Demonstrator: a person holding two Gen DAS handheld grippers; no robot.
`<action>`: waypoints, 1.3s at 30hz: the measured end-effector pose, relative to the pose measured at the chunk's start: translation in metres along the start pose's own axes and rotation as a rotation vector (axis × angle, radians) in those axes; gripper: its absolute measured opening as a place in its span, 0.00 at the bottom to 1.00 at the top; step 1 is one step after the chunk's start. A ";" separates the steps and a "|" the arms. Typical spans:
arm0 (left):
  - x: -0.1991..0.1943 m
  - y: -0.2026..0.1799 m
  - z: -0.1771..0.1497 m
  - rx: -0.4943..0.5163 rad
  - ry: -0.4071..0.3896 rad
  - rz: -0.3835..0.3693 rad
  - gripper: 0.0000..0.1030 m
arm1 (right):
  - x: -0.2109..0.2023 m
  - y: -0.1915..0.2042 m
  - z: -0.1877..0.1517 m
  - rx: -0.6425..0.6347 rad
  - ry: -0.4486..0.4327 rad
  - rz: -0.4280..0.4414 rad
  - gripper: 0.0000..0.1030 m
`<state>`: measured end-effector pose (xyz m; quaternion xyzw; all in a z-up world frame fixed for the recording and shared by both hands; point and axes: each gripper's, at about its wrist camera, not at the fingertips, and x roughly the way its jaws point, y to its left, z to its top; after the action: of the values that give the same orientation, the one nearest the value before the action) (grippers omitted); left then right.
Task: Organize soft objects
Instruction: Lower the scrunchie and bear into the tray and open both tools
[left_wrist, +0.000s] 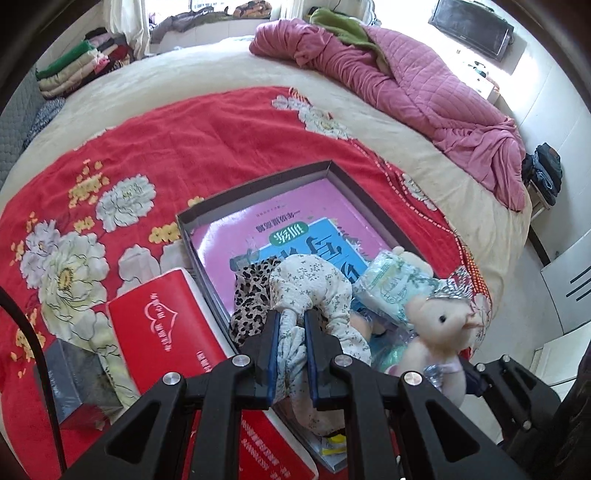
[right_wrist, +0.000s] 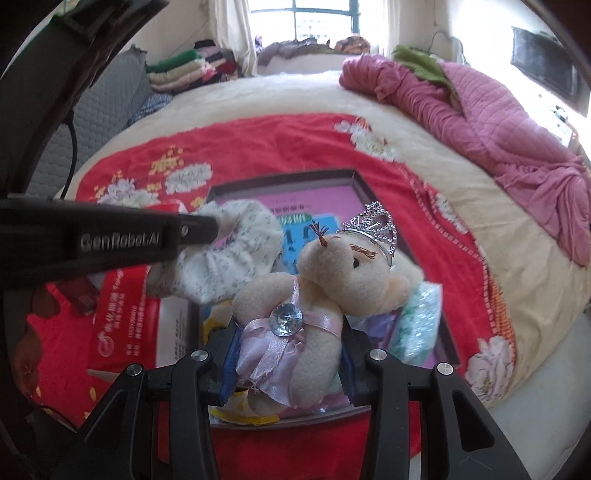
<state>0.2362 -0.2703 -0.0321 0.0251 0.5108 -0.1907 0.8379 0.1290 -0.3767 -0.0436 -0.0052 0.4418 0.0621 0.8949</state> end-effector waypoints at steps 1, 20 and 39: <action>0.002 0.000 0.000 0.003 0.003 0.002 0.13 | 0.004 0.000 -0.001 -0.002 0.006 0.003 0.43; 0.016 0.002 -0.002 0.005 0.026 0.010 0.15 | 0.011 -0.002 -0.008 0.005 0.035 0.002 0.59; 0.013 -0.004 -0.005 0.021 0.015 0.000 0.54 | -0.028 -0.027 -0.010 0.091 -0.037 -0.014 0.68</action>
<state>0.2361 -0.2767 -0.0455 0.0351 0.5152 -0.1958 0.8337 0.1077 -0.4075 -0.0286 0.0333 0.4273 0.0356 0.9028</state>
